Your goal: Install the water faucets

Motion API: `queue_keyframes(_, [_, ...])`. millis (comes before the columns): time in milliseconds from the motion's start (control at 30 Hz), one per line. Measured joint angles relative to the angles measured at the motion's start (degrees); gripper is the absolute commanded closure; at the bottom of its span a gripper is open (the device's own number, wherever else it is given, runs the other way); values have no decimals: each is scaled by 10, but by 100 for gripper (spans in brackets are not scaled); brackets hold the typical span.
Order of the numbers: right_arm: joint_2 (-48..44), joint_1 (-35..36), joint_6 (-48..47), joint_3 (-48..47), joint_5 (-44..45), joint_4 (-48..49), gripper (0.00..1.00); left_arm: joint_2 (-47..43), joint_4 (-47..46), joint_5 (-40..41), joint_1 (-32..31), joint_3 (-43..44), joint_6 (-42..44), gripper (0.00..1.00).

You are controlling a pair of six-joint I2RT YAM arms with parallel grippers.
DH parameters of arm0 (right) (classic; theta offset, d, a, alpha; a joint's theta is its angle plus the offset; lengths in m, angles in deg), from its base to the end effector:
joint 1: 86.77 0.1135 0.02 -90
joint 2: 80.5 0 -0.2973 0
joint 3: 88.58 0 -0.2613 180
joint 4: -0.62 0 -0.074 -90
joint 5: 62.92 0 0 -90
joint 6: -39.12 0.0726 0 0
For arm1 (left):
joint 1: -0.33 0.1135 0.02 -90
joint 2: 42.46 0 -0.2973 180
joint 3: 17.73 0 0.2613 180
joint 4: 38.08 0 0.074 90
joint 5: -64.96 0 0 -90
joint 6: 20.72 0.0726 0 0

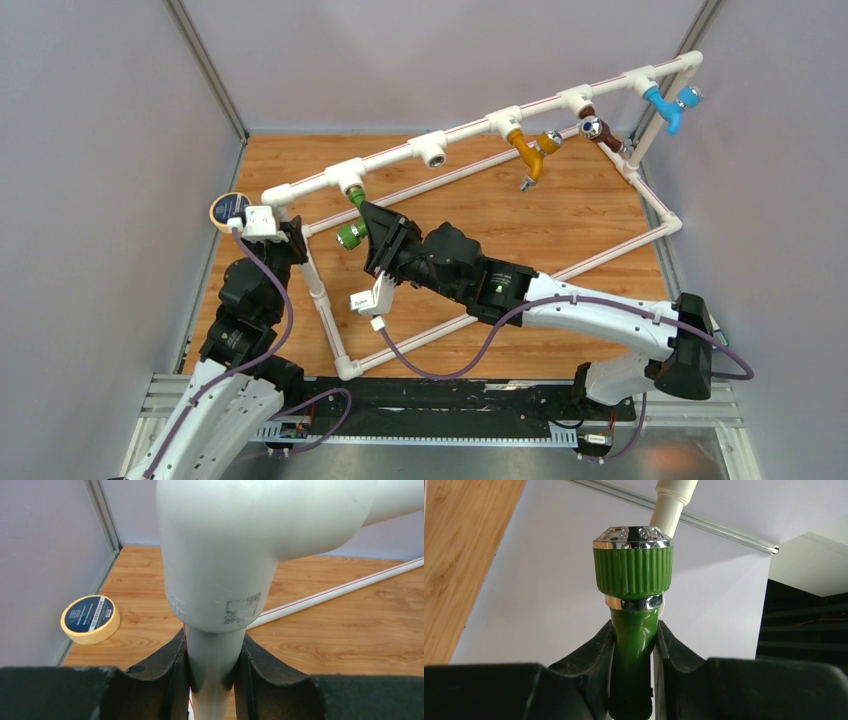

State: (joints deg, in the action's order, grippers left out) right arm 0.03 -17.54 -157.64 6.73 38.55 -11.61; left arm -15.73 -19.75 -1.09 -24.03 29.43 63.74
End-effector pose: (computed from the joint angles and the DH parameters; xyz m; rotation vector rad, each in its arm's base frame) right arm 0.1466 0.3459 0.4053 -1.7401 0.2133 -0.6539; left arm 0.1393 -0.0307 0.3436 -0.0805 1.5359 -0.0942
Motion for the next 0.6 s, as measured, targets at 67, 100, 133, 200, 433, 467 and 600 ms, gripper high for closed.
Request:
queue_keyframes(67, [6,4,-6,-13,11,-16,100,0,0,1,0,0,0,100])
queue_keyframes(100, [8,6,-8,-18,15,-22,100,0,-1,1,0,0,0,100])
queue_keyframes(133, [11,8,-8,-24,20,-28,100,1,-1,1,0,0,0,100])
queue_keyframes(200, [17,11,-9,-32,25,-39,100,1,-1,1,0,0,0,100])
queue_keyframes(433, [37,21,14,-47,39,-35,100,1,-1,-1,0,0,0,100])
queue_keyframes(467, [38,21,23,-48,39,-32,100,1,-1,-1,0,0,0,100])
queue_keyframes(600, [39,21,71,-48,30,-20,100,0,-1,-5,0,0,1,100])
